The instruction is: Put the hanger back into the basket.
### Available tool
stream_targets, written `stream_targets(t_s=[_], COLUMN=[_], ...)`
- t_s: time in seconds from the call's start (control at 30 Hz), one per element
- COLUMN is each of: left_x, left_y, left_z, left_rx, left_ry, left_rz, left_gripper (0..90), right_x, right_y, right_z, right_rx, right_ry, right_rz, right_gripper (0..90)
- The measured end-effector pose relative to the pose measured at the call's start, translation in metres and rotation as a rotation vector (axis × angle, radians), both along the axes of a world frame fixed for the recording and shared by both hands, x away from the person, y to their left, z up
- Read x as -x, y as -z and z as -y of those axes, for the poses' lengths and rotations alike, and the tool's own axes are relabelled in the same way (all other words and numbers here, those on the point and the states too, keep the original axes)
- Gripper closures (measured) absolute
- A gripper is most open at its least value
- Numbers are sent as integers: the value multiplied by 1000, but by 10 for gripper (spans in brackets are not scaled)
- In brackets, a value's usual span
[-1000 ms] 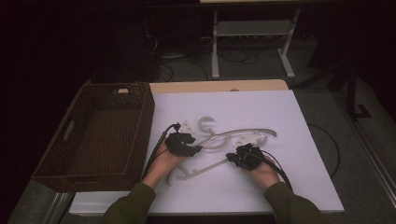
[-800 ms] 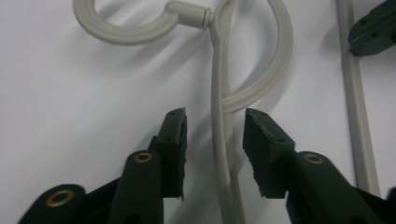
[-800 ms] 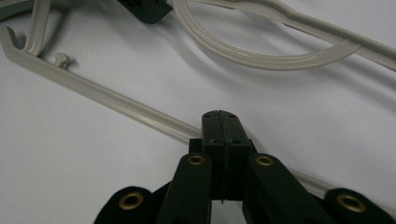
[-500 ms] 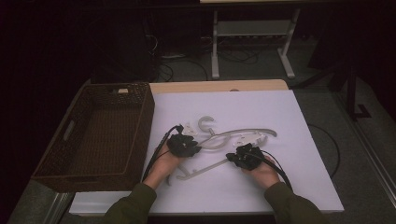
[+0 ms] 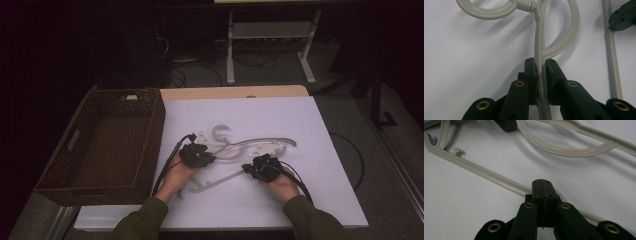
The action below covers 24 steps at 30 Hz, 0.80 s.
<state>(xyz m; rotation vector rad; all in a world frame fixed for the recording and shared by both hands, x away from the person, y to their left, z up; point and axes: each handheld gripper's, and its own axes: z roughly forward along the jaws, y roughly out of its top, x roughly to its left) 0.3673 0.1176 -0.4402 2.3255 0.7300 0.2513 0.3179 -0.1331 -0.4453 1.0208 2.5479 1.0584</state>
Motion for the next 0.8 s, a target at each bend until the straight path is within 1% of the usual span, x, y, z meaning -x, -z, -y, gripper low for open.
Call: stream_targets(t_s=[0.07, 0.1, 0.17, 0.2, 0.23, 0.27, 0.3, 0.4, 0.43, 0.5, 0.57, 0.6, 0.63, 0.67, 0.7, 0.77, 0.8], left_x=[0, 1, 2, 2, 2, 2, 1, 1, 1, 2, 3, 3, 3, 4, 4, 5, 6], left_y=[0, -1, -1, -1, -1, -1, -1, -1, -2, -3, -5, -6, -9, -11, -14, -19, -23], left_z=[0, 1, 1, 1, 1, 1, 0, 0, 0, 0, -1, -1, -3, -3, -3, -5, -6], left_rx=[4, -4, -7, -6, 2, 2, 5, 11, 9, 12, 9, 9, 15, 25, 30, 36, 39], left_ry=[-8, -12, -19, -22, -35, -35, -37, -43, -40, -48, -53, -54, -57, -66, -66, -76, -78], left_rz=[-4, 4, 9, 6, -2, -2, -9, -16, -8, -8, -6, -4, -3, -4, -9, -5, 4], left_gripper=[817, 818, 819, 820, 820, 820, 820, 821, 821, 821, 821, 821, 821, 821, 821, 821, 821], right_x=[0, 0, 0, 0, 0, 0, 0, 2, 2, 2, 4, 4, 6, 8, 10, 14, 17], right_y=[0, 0, 0, -1, -1, -1, -4, -9, -10, -13, -17, -17, -21, -24, -27, -31, -33], right_z=[0, 0, 0, 0, 1, 1, 3, 6, 8, 12, 15, 15, 20, 23, 25, 29, 33], right_rx=[0, 1, 2, -2, -18, -18, -40, -67, -75, -89, -108, -108, -127, -146, -147, -161, -169], right_ry=[0, -2, -4, -3, -5, -5, -6, 10, 14, 25, 32, 32, 36, 42, 48, 59, 59], right_rz=[0, 2, 6, 5, -4, -4, -5, 16, 24, 46, 55, 55, 78, 95, 107, 124, 127], right_gripper=[895, 895, 894, 882, 829, 829, 771, 676, 628, 508, 401, 401, 321, 286, 269, 246, 245])
